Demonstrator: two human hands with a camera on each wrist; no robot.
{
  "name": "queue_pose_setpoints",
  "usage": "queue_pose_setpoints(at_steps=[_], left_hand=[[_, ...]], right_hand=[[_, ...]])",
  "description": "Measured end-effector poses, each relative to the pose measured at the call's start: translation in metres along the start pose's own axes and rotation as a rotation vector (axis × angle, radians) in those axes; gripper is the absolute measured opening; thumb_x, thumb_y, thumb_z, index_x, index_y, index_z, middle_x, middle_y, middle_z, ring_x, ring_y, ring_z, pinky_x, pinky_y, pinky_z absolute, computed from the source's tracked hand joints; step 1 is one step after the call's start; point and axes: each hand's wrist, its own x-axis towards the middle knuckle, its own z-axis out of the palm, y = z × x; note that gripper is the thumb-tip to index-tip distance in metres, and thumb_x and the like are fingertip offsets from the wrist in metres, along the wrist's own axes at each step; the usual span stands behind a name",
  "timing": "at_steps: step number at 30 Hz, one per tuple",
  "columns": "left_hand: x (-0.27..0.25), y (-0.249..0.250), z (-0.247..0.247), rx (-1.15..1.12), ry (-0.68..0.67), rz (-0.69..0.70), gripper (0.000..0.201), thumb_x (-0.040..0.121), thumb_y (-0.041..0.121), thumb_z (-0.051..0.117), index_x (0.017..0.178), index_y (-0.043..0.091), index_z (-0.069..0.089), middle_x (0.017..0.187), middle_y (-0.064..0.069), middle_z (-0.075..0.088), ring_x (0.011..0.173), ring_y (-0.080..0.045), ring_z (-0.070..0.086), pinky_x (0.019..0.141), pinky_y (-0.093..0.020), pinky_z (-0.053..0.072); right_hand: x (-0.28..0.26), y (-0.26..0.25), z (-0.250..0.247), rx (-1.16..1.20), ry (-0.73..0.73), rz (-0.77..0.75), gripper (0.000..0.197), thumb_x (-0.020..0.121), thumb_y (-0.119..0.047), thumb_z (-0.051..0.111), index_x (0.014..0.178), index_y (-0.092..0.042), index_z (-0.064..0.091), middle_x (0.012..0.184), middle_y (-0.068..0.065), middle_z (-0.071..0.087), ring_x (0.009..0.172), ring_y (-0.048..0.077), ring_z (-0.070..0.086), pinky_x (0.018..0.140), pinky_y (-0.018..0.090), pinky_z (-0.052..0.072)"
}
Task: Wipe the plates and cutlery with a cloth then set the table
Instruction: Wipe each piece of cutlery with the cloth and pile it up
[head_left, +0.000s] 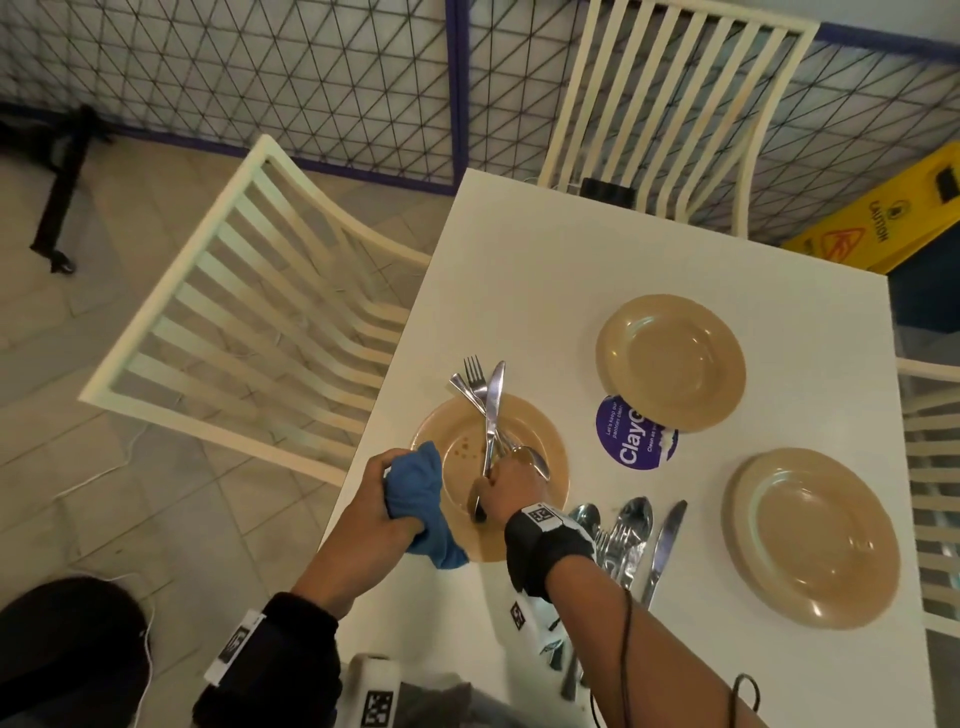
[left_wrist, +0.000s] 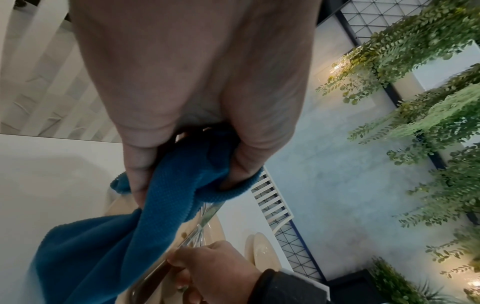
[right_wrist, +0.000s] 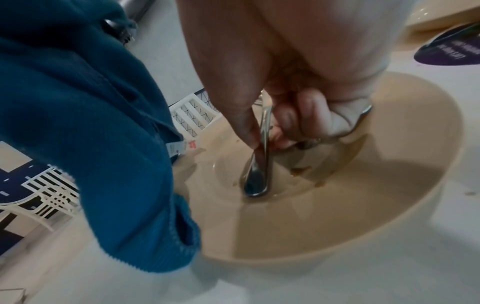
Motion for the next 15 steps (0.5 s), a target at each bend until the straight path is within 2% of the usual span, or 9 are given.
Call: queue_pose_setpoints(at_steps=[2,4,7,10,12,15], left_hand=[[-0.001,0.001,0.003,0.012,-0.012,0.000,0.066,0.084,-0.008,0.056,0.129,0.038,0.041,0.122,0.007,0.057,0.111,-0.011,0.060,0.094,-0.035,0.054],[-0.004,0.003,0.005,0.005,-0.019,0.013,0.066,0.084,-0.008,0.055,0.125,0.042,0.043,0.123,0.005,0.055,0.112,-0.015,0.059,0.094,-0.037,0.055],[-0.008,0.003,0.006,-0.023,-0.005,0.008,0.065,0.084,-0.005,0.054,0.126,0.043,0.042,0.124,0.002,0.055,0.111,-0.018,0.060,0.091,-0.040,0.058],[-0.013,0.004,0.010,-0.078,0.019,0.006,0.062,0.090,-0.004,0.051,0.129,0.041,0.039,0.123,0.002,0.056,0.111,-0.017,0.060,0.085,-0.036,0.058],[-0.018,0.007,0.011,-0.112,0.034,0.004,0.061,0.091,-0.005,0.050,0.126,0.044,0.040,0.123,0.003,0.057,0.111,-0.016,0.061,0.085,-0.036,0.058],[-0.024,0.009,0.013,-0.129,0.041,0.014,0.060,0.090,-0.004,0.052,0.121,0.047,0.044,0.123,0.001,0.060,0.112,-0.019,0.063,0.089,-0.046,0.059]], right_hand=[[0.001,-0.004,0.002,-0.021,0.013,0.006,0.023,0.083,-0.027,0.062,0.098,-0.010,0.067,0.105,0.006,0.060,0.080,0.027,0.065,0.069,0.034,0.056],[0.001,-0.007,0.003,-0.032,0.033,-0.003,0.024,0.085,-0.026,0.061,0.103,-0.010,0.067,0.108,0.007,0.061,0.085,0.028,0.066,0.072,0.036,0.057],[-0.001,-0.008,0.005,0.000,0.022,0.002,0.021,0.087,-0.025,0.058,0.100,-0.011,0.066,0.097,0.008,0.066,0.084,0.028,0.068,0.076,0.039,0.060],[-0.006,-0.004,0.002,0.059,-0.024,0.021,0.019,0.088,-0.026,0.060,0.098,-0.010,0.065,0.083,0.005,0.063,0.075,0.026,0.066,0.065,0.035,0.057],[-0.010,0.001,-0.001,0.077,-0.027,0.015,0.019,0.088,-0.026,0.063,0.100,-0.012,0.063,0.083,0.004,0.064,0.075,0.024,0.066,0.065,0.034,0.057],[-0.014,0.005,-0.003,0.050,-0.059,-0.016,0.019,0.090,-0.023,0.061,0.106,-0.012,0.062,0.092,0.005,0.066,0.080,0.024,0.067,0.069,0.034,0.057]])
